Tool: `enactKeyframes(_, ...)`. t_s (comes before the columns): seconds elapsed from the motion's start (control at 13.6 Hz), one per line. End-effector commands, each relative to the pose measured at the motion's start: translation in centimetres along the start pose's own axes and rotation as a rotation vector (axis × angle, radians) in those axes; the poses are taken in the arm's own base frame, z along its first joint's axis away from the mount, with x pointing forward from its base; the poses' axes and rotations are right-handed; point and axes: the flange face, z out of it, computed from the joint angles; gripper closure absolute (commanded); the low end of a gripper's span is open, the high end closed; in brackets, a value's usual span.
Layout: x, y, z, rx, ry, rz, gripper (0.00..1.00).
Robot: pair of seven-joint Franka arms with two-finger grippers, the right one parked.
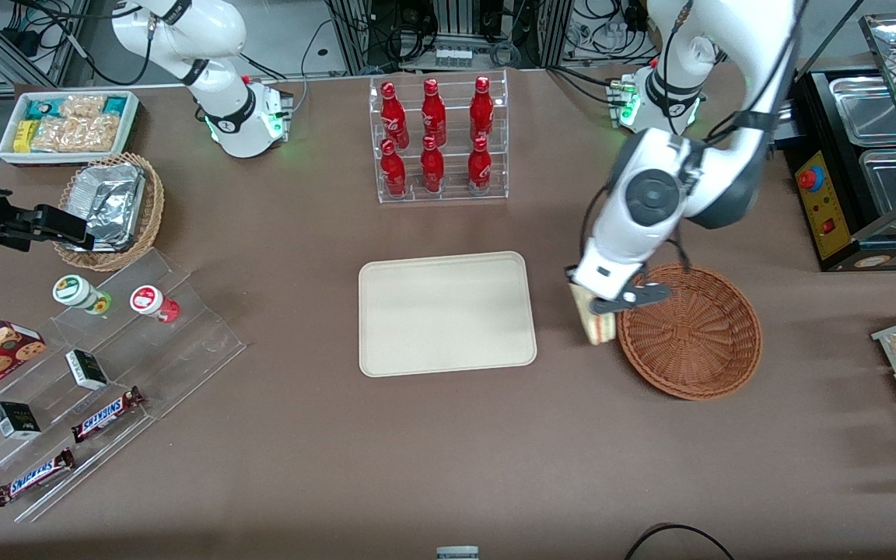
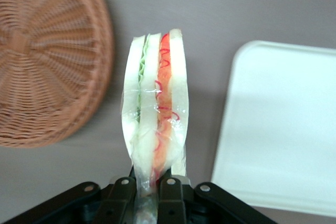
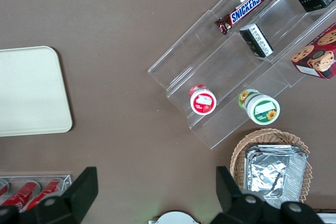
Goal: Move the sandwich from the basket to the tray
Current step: 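Lift the sandwich and carry it with the left gripper to the tray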
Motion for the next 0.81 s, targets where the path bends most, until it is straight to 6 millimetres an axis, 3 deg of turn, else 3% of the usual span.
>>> enactKeyframes(0.0,-0.7,6.0,0.0,-0.016,-0.008,0.055,1.00)
enactKeyframes(0.29,-2.8,14.3,1.3,-0.048,-0.038,0.062,1.00)
enactKeyframes(0.74,-3.6,21.9,4.0,-0.067,-0.049,0.115,1.00)
